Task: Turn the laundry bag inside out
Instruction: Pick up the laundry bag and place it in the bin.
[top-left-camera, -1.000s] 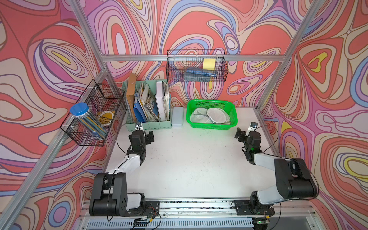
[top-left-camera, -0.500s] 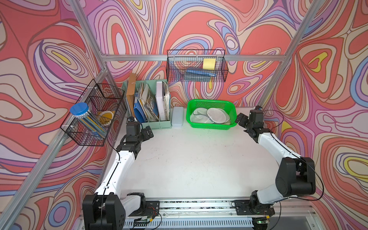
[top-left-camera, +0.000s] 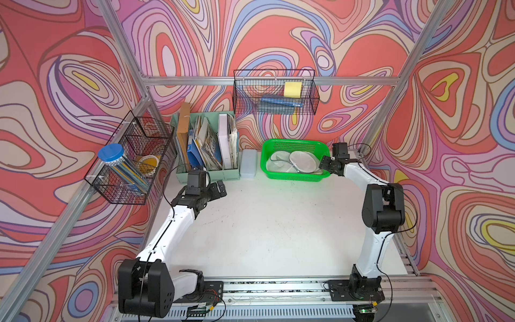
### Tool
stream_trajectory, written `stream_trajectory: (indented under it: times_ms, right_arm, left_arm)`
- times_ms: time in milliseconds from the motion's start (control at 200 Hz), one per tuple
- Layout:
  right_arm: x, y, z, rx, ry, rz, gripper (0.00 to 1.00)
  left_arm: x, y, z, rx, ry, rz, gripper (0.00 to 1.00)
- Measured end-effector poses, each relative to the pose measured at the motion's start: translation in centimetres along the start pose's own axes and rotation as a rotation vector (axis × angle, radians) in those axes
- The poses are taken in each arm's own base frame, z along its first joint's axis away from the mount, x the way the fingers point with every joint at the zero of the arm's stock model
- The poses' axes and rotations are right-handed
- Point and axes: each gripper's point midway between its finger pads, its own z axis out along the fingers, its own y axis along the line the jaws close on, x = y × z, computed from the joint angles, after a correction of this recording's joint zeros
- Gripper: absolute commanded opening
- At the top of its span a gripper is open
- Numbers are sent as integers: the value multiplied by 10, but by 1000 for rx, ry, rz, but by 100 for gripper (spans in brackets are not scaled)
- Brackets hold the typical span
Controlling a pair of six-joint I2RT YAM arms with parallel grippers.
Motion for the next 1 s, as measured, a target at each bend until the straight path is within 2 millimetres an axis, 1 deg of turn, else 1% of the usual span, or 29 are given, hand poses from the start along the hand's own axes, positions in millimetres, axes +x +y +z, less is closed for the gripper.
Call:
stream_trajectory:
  times_ms: [90,215,315,411,496,601,636,731,786,866,936,996]
  right_arm:
    - [-4,25,-8,5,-27,-60,79]
    - [-13,73,-25,-32,-85,-137,79]
    - [-12,108,-33,-68,-115,-194,79]
    - [-3,137,-28,-121,-105,-237,76]
    - [11,157,-12,-169,-69,-261,72]
    - [30,171,11,-205,-18,-277,60]
    - [37,174,19,-212,1,-281,53]
    - [52,179,38,-219,46,-290,25]
    - [58,178,42,-219,64,-292,13]
    - [56,180,40,-221,55,-289,0]
    - [52,178,32,-215,38,-300,0]
    - [43,178,20,-211,13,-307,0]
  left_arm:
    - [-2,-8,-1,17,-1,11,98]
    - [-2,-13,0,31,4,18,97]
    - [1,-14,2,34,18,19,97]
    - [2,-16,3,37,27,20,97]
    - [2,-17,4,43,32,22,96]
    - [2,-19,5,47,41,23,95]
    - [3,-20,5,49,46,23,95]
    - [3,-22,5,56,52,25,95]
    - [3,-23,4,57,54,25,95]
    - [5,-22,4,54,61,25,95]
    - [5,-22,3,51,65,25,95]
    - [5,-22,3,52,65,25,95]
